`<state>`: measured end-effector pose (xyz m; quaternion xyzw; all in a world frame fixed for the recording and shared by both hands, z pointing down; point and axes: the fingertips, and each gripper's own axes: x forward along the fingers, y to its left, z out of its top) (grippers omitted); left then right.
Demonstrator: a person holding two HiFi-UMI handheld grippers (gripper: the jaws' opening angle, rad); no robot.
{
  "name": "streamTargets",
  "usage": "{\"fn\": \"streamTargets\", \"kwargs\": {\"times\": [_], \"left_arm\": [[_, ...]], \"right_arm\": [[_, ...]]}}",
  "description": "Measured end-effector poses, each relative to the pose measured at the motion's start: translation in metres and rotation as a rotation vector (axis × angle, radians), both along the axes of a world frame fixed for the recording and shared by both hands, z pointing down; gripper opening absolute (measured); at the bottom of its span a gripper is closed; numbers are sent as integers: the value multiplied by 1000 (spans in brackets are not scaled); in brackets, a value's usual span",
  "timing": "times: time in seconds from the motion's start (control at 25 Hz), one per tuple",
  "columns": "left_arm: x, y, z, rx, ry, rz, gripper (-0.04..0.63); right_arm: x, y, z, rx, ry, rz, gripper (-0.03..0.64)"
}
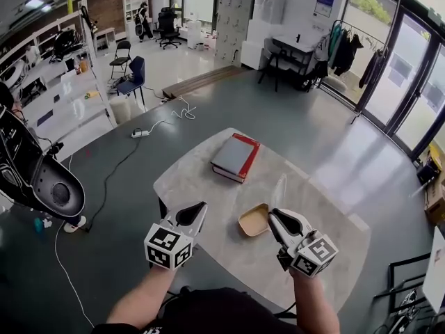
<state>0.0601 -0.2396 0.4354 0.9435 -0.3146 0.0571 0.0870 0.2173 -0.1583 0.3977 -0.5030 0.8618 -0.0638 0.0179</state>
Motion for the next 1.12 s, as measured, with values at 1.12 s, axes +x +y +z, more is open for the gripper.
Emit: {"fn": "streamTargets", "kwargs": {"times": [1.12], "left_arm": [[-2,5,-14,23,4,-32,3]], "right_arm": [[15,13,-24,66,-32,2,60]]}}
